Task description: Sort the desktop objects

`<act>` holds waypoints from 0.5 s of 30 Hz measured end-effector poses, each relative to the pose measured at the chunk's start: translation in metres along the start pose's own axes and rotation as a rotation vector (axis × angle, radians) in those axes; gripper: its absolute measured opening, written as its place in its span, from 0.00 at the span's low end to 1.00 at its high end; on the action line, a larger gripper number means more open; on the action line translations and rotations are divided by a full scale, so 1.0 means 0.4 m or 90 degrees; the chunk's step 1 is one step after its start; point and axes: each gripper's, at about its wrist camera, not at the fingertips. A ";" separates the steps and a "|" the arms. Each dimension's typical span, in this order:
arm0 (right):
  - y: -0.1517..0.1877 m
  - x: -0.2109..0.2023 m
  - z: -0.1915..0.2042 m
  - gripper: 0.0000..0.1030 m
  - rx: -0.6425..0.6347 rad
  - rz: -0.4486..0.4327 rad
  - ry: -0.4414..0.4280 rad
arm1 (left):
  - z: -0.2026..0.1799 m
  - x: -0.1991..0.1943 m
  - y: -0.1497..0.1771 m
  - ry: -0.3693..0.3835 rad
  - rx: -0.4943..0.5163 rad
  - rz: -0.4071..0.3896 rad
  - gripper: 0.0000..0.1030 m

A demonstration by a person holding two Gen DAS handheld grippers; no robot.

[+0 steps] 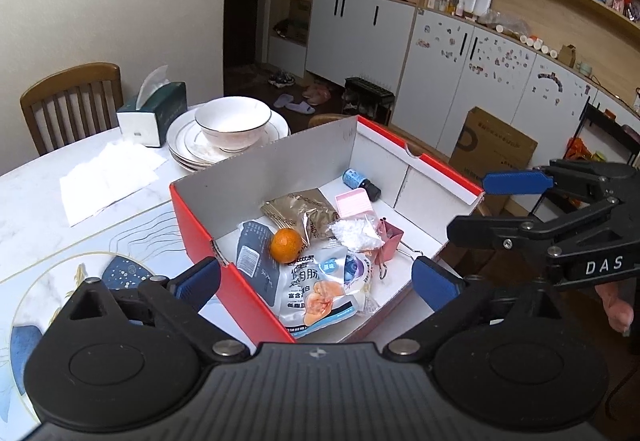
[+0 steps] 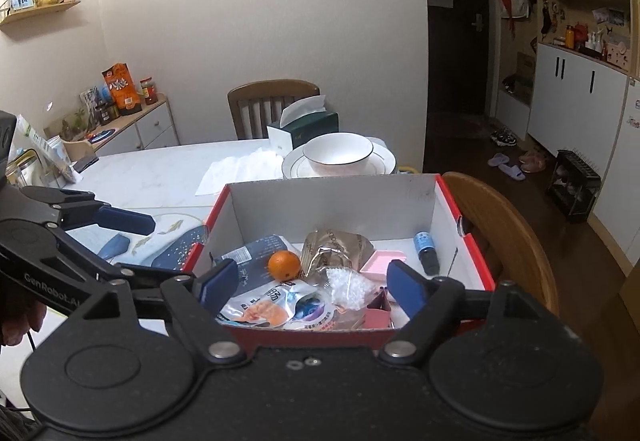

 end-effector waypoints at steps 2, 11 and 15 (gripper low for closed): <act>0.005 -0.005 0.004 0.80 0.004 -0.005 0.000 | -0.003 -0.015 0.005 -0.007 0.007 -0.016 0.99; 0.013 -0.043 0.023 0.81 0.016 -0.033 0.006 | -0.012 -0.056 0.022 -0.019 0.019 -0.040 0.99; 0.016 -0.051 0.023 0.82 0.023 -0.035 0.004 | -0.011 -0.066 0.027 -0.023 0.016 -0.038 0.99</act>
Point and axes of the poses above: each gripper's, at about its wrist camera, not at the fingertips, and x roughly the way its jaws point, z to its left, y to its underside, and after that the axes turned 5 degrees about y, right-handed
